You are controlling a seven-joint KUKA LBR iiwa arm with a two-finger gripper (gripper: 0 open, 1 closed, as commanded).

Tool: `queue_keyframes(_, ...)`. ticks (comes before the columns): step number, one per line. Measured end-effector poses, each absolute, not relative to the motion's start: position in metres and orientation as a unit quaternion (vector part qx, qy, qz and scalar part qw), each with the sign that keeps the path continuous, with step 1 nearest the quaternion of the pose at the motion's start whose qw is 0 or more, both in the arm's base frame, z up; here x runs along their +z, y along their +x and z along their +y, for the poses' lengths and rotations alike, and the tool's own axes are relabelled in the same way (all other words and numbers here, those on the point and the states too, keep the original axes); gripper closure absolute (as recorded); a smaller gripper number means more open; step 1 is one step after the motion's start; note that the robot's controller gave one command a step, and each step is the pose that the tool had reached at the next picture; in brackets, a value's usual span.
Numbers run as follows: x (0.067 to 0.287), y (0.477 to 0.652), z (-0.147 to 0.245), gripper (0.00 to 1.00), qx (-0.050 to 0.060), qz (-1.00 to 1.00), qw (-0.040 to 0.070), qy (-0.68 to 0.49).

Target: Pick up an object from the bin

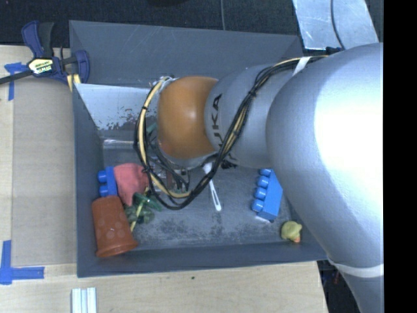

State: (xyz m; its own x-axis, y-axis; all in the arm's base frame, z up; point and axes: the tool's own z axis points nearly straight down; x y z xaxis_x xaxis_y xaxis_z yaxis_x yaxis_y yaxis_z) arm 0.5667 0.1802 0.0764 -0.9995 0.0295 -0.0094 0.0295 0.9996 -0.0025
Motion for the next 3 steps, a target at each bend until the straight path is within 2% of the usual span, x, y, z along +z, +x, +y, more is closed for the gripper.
queue_keyframes(1,0.0741,0.5694,0.1776,1.00,-0.001,1.000,0.007,0.029)
queue_keyframes(3,0.0721,0.5643,0.1740,1.00,0.000,0.998,0.007,0.061)
